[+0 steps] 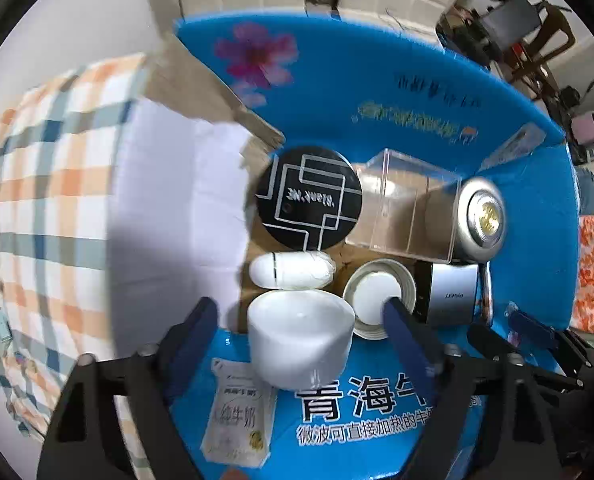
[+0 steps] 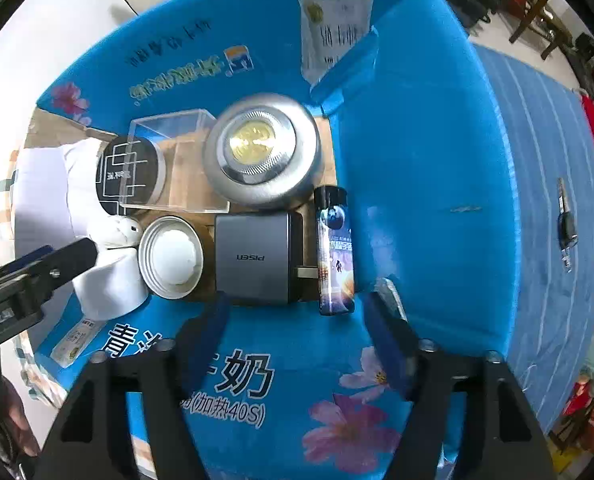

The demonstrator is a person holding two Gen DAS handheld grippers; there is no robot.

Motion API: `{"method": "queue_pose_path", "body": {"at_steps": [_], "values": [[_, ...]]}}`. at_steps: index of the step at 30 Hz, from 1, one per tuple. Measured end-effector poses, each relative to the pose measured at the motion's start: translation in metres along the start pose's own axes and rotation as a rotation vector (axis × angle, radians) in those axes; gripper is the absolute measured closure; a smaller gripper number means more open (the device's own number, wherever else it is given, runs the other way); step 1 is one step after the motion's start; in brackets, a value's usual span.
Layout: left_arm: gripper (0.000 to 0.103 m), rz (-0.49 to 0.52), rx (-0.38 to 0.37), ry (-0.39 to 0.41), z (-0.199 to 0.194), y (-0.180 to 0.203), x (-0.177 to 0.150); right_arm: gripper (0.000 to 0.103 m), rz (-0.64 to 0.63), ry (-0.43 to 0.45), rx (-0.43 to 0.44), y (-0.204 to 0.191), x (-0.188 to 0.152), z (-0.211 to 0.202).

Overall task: Organize rigid objects
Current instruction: 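Lower the earbud case and lighter into the box and release both, then grasp the black car key with the right tool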

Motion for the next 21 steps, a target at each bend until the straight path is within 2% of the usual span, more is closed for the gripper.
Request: {"method": "queue_pose_path", "body": {"at_steps": [1,3,10,21], "values": [[0.005,-0.003,0.0,0.017,-0.007,0.0,0.0,0.019,-0.007,0.015,-0.009,-0.003,0.001,-0.005],[0.0,-0.005,0.004,0.043,-0.019,0.003,0.0,0.017,-0.016,0.037,-0.019,-0.006,0.005,-0.016],[0.0,0.016,0.024,0.152,-0.061,0.014,0.003,0.016,-0.048,0.12,-0.04,-0.015,0.004,-0.066],[0.0,0.022,-0.012,0.286,-0.133,0.045,-0.011,0.016,-0.031,0.26,0.008,-0.001,-0.017,-0.174]]}}
Point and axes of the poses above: each gripper's, at about its wrist camera, not at the fingertips, and z roughly the way its jaws point, y to its right, x to its top, the point moved 3 cm from there along z, roughly the way its jaws point, and after that the axes turned 11 degrees about y, right-handed, at the moved point
